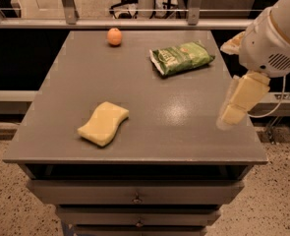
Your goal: Move sponge near green jalapeno chip bag
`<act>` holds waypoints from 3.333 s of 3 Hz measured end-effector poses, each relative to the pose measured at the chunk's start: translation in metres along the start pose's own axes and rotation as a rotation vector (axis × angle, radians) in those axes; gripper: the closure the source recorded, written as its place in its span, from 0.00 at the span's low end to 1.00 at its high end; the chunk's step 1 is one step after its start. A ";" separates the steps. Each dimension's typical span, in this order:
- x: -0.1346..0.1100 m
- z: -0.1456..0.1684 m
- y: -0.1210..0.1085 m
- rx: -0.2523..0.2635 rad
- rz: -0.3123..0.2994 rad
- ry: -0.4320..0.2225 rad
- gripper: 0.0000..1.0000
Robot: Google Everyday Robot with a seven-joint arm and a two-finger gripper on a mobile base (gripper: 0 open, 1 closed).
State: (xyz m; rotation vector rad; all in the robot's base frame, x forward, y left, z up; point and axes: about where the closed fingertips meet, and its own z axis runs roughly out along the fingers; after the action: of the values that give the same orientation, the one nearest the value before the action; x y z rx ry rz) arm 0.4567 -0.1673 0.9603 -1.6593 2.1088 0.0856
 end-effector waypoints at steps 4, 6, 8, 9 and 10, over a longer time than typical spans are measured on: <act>-0.169 0.181 0.045 -0.317 0.026 -0.439 0.02; -0.167 0.204 0.045 -0.345 0.073 -0.455 0.47; -0.115 0.164 -0.002 -0.228 0.138 -0.413 0.99; -0.043 0.121 -0.055 -0.097 0.225 -0.352 1.00; -0.044 0.122 -0.055 -0.099 0.224 -0.352 1.00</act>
Offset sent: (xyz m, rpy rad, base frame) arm 0.0415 0.2084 -0.1005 0.4310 0.1583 0.2178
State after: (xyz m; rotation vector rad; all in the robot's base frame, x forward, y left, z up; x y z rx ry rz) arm 0.5531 -0.1033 0.8805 -1.3356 2.0309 0.5205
